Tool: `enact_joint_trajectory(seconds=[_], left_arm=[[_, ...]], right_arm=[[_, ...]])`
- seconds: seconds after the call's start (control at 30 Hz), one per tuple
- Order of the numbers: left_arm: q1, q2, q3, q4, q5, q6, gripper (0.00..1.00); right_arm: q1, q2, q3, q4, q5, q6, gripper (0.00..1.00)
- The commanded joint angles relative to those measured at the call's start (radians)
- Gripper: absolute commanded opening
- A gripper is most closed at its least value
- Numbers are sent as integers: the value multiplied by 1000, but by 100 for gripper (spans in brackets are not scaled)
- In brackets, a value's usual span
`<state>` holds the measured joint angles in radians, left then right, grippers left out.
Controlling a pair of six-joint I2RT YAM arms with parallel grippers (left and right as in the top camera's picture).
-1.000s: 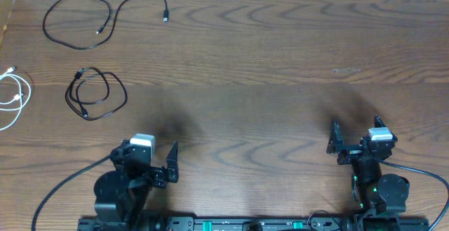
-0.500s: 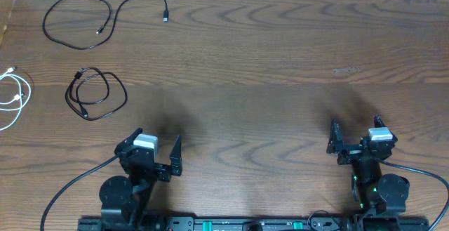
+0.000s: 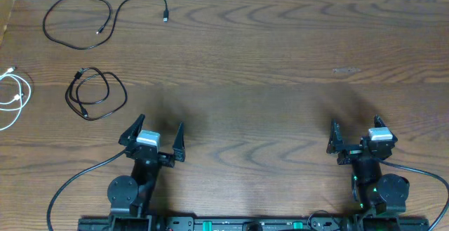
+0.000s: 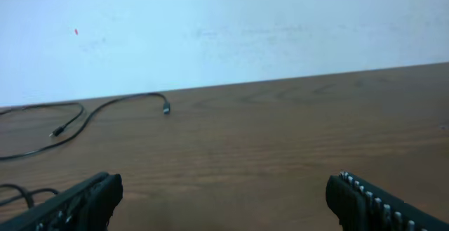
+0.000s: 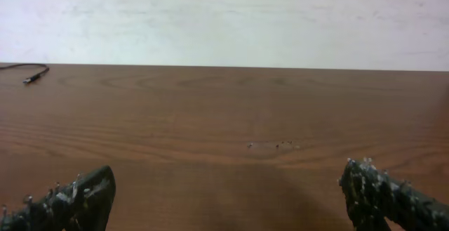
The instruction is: Untangle cables
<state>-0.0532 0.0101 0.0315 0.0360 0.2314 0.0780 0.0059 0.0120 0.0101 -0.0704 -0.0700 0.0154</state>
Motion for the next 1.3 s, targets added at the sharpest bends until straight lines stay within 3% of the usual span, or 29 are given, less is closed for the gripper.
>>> enact_joint_trajectory(seconds=[0.0, 0.3, 1.27], left_arm=[[6, -9, -28, 19, -66, -65, 98], [39, -9, -28, -103, -143, -102, 98], [40, -9, -28, -111, -188, -71, 97]], right_arm=[[-8, -7, -4, -1, 11, 13, 99], [-8, -7, -4, -1, 11, 13, 99], [-8, -7, -4, -1, 11, 13, 99]])
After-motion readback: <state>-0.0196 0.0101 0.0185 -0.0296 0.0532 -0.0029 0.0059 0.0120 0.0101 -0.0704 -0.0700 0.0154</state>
